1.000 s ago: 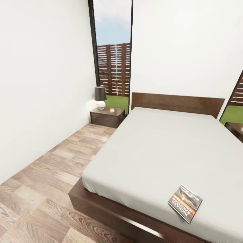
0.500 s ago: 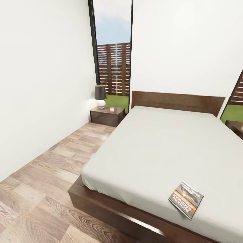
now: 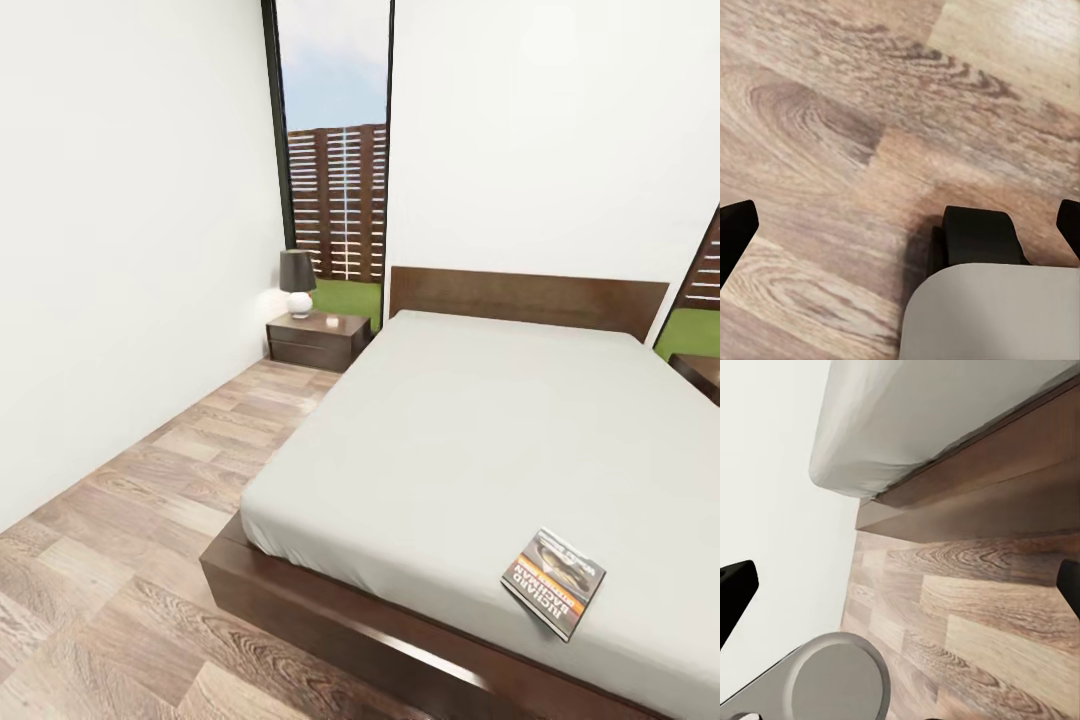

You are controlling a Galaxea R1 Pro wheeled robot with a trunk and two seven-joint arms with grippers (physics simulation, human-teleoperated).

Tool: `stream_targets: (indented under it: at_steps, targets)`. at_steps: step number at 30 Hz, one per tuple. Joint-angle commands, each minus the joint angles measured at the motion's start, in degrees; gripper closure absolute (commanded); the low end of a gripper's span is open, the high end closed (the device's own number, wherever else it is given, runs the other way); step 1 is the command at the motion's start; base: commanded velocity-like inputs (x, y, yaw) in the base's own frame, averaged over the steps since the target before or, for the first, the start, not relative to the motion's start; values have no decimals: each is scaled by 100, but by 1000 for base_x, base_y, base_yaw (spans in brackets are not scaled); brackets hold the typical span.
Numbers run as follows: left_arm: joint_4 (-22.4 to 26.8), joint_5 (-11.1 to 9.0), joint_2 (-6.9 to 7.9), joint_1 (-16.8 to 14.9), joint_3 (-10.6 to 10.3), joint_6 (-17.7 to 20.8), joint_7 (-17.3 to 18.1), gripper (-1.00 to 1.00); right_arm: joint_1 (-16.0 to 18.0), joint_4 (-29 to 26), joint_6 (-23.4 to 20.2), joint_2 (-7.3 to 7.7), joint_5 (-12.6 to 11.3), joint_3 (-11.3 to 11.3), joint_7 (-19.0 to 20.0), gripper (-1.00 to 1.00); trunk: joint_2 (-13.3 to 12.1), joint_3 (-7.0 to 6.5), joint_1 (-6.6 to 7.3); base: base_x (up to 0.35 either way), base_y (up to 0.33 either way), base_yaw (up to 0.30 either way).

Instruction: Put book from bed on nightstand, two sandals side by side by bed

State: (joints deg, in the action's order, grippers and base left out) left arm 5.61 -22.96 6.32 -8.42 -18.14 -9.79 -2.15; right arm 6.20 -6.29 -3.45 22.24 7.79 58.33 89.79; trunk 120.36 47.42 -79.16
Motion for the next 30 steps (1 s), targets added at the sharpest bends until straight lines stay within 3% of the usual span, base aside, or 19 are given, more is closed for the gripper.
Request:
stream_targets:
  at_steps: [1,30]
  targets:
    - [1,-34,1,-2,-49,-14,-22,-100,4,-5,-39,0,57,58,21,-100,2,5,1,0,0,0]
    - [1,-35,3,-2,-49,-14,-22,-100,19,-32,-58,-6,56,111,21,-100,2,5,1,0,0,0]
